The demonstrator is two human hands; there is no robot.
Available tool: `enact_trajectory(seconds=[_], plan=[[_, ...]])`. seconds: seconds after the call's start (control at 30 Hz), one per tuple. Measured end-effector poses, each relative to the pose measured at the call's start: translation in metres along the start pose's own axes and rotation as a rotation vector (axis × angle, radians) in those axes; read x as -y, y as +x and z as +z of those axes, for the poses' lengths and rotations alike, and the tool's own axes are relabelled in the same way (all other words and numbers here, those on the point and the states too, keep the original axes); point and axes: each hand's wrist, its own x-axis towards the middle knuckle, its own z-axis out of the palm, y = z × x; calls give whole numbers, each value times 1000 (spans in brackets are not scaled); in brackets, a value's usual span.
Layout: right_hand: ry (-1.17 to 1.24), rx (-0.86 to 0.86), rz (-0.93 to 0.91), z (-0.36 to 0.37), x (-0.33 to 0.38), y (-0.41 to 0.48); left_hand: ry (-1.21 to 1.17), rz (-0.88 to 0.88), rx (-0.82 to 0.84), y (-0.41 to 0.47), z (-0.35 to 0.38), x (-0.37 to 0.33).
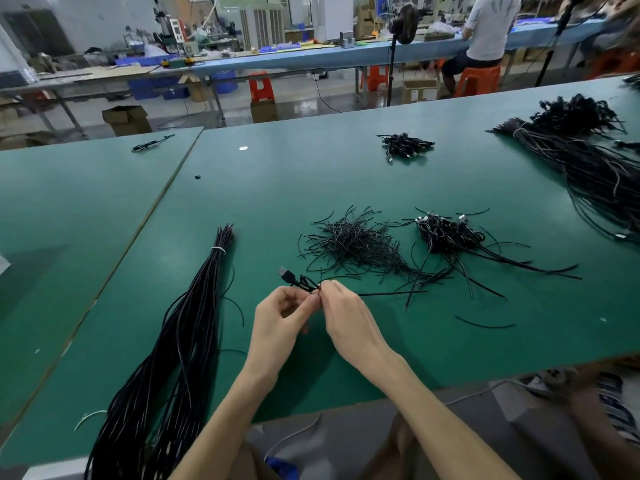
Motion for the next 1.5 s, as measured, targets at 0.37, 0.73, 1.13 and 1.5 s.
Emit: enact_trajectory(seconds=[0.37, 0.73, 1.13, 1.5], plan=[[247, -7, 83, 0, -4, 5, -23, 4, -23, 2, -1, 13], [144, 106, -10, 1, -4, 0, -340, -74, 299, 12, -33, 11], [187, 111, -31, 2, -5, 1, -343, -102, 424, 16, -39, 8], [218, 117, -40, 3, -8, 1, -74, 11, 204, 9, -26, 11]])
